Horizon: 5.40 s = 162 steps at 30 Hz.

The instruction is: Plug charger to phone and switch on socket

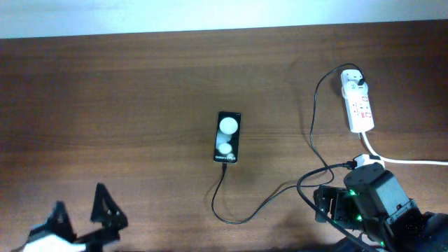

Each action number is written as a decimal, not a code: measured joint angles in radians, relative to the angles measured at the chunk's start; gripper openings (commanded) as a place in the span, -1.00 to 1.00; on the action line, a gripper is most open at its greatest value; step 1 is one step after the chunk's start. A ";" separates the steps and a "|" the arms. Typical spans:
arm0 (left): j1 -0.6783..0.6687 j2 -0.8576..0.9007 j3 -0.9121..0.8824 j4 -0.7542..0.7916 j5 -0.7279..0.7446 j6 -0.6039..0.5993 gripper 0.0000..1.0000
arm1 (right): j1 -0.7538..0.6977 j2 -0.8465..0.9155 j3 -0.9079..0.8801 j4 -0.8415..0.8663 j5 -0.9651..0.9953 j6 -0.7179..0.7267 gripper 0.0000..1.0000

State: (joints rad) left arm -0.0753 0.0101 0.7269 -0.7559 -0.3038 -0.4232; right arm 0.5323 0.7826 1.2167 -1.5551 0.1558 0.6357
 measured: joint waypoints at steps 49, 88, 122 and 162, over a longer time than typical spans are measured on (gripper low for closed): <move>0.000 0.002 -0.603 0.377 0.009 -0.079 0.98 | 0.000 0.000 -0.002 0.000 0.008 0.000 0.97; 0.000 0.002 -0.604 0.376 0.009 -0.079 0.98 | -0.173 -0.134 -0.319 0.546 0.485 -0.012 0.97; 0.000 0.002 -0.604 0.376 0.009 -0.079 0.98 | -0.388 -0.766 -0.795 0.856 0.222 -0.012 0.97; 0.000 0.002 -0.604 0.376 0.009 -0.079 0.98 | -0.428 -0.768 -1.043 1.018 0.308 -0.011 0.97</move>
State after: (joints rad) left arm -0.0753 0.0120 0.1230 -0.3798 -0.2947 -0.5018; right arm 0.1043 0.0147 0.1738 -0.5373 0.4637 0.6243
